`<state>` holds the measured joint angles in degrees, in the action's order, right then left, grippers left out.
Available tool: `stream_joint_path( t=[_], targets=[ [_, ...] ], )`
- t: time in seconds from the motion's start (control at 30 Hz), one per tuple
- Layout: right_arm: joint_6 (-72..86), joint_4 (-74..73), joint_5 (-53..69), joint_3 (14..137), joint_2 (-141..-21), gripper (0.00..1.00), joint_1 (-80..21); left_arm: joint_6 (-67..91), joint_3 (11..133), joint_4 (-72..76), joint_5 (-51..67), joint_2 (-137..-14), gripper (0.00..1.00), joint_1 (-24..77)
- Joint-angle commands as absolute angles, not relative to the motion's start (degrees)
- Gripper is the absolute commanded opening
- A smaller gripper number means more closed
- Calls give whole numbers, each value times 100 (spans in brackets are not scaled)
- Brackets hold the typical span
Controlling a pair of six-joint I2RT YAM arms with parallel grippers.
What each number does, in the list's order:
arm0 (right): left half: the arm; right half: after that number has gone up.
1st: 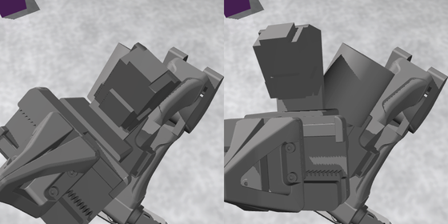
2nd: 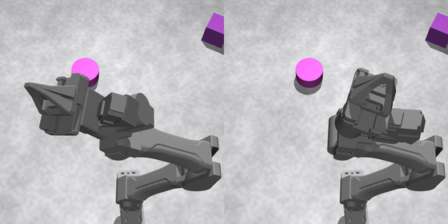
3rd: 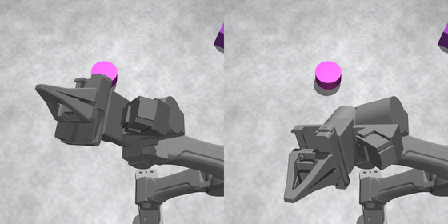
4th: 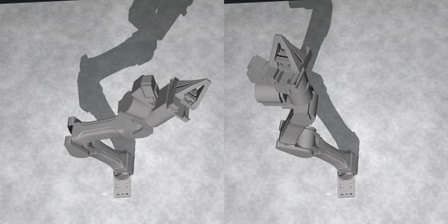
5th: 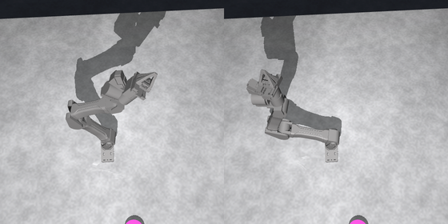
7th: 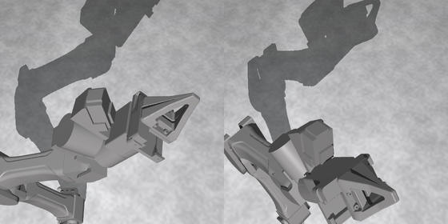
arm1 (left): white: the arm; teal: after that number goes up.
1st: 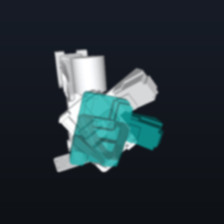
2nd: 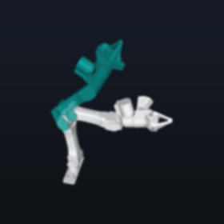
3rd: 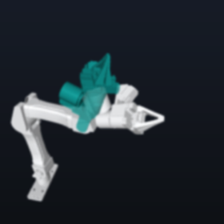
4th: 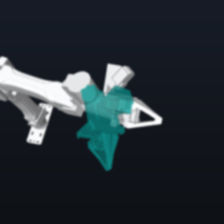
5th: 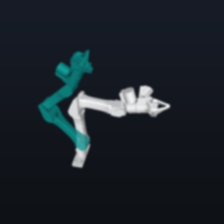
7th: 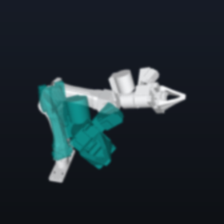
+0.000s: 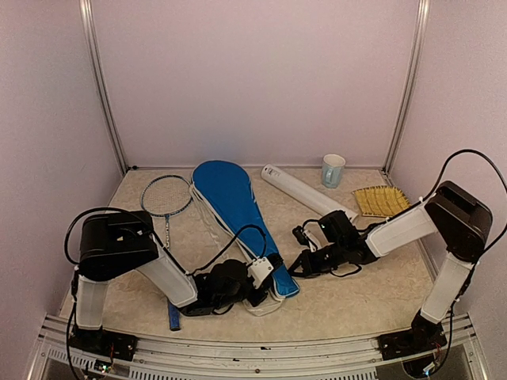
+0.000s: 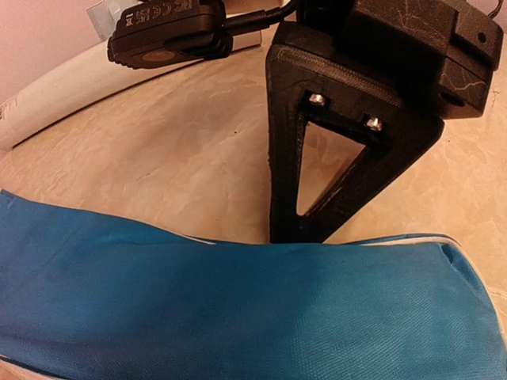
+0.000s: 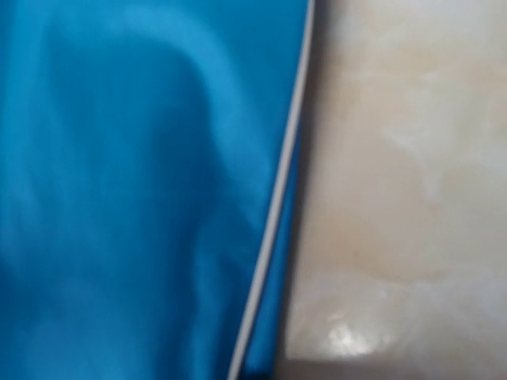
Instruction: Pack up the badminton gear
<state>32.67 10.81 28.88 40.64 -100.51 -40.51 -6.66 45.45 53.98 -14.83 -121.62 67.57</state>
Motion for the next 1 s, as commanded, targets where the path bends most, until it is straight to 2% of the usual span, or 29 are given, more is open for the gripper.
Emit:
stream_joint_path(
  t=[0.0, 0.17, 0.37, 0.43, 0.57, 0.67, 0.87, 0.97],
  targets=[
    [3536, 1379, 3224, 3697, -10003, 0, -4359, -990, 4786, 5212, -936, -12372, 20, 6877],
    [3968, 1634, 3122, 3163, -9593, 0, -4647, -1002, 4651, 5199, -541, -12137, 24, 6873],
    [3799, 766, 2262, 3053, -8815, 1, -4641, -962, 3969, 4312, -521, -11145, 40, 6794],
    [3646, 480, 2014, 3192, -8644, 6, -4576, -794, 3704, 3950, -493, -10704, 47, 6783],
    [3197, 74, 1582, 3667, -8479, 24, -4459, -363, 3413, 3149, -402, -9911, 58, 6786],
    [2767, -204, 1397, 4205, -8564, 34, -4447, 251, 3469, 2413, -289, -9437, 61, 6682],
    [1914, -629, 1324, 5564, -9291, 43, -4534, 1526, 3458, 1650, -135, -8145, 64, 5896],
    [1569, -951, 1123, 6295, -9785, 46, -4716, 2147, 3348, 1407, -24, -7468, 68, 5176]
  ],
)
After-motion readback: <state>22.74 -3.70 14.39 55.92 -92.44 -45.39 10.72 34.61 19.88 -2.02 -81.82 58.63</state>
